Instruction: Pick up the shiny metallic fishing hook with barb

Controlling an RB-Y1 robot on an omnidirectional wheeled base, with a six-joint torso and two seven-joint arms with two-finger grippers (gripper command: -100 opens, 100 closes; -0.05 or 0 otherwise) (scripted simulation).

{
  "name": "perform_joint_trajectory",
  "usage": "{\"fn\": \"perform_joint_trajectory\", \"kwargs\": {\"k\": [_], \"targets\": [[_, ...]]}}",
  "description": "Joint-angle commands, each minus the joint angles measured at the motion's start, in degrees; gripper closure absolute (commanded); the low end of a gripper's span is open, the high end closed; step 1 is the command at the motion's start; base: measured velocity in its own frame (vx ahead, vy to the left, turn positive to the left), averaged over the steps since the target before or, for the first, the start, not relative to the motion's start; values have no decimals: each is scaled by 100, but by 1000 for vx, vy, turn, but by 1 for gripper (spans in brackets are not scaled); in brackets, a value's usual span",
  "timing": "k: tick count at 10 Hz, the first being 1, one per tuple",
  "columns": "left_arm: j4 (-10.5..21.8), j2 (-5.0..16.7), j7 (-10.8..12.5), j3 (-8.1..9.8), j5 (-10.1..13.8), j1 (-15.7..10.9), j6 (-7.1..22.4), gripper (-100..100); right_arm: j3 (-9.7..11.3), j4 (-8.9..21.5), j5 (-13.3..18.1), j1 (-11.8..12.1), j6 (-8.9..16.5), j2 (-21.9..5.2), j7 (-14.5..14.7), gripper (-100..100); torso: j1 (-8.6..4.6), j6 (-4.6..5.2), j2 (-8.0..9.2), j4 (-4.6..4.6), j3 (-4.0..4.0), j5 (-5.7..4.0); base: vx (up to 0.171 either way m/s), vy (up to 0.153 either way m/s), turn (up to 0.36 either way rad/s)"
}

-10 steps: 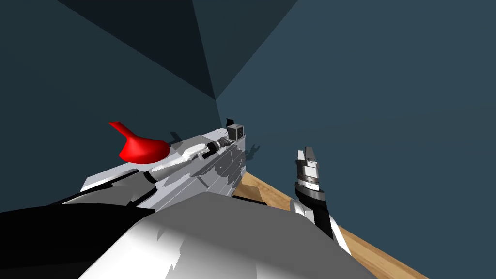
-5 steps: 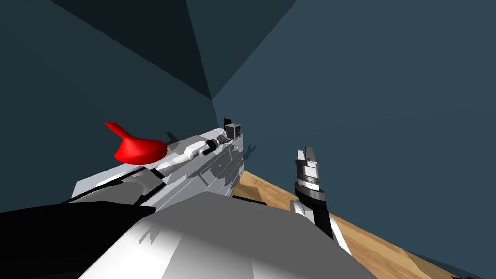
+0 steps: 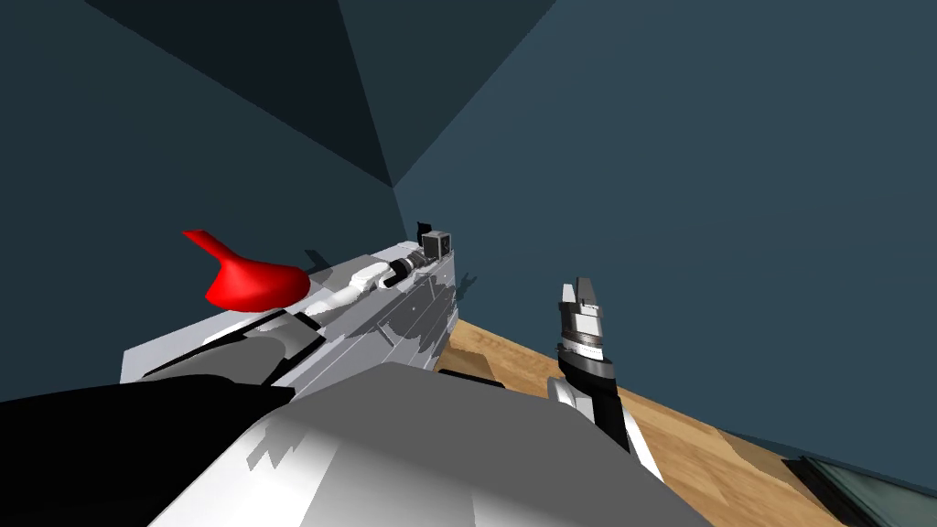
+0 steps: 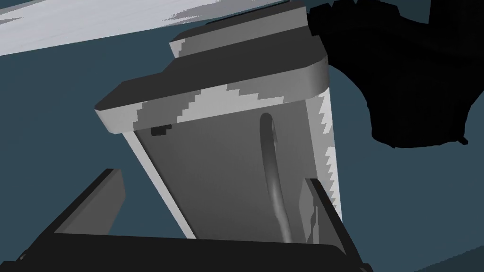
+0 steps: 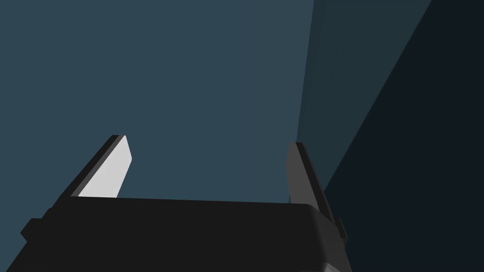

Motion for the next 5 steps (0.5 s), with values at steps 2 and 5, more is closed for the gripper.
{"fn": "perform_joint_trajectory", "kwargs": {"k": [2, 5], "targets": [[443, -63, -41, 83, -31, -9, -128, -100, 0, 0, 0, 1, 0, 0, 0, 0, 1, -5, -11, -2, -6, 1, -29, -7, 20], [768, -243, -16, 235, -174, -297, -383, -100, 0, 0, 0, -1, 0, 0, 0, 0, -3, 8, -15, -5, -10, 0, -66, -3, -152]]}}
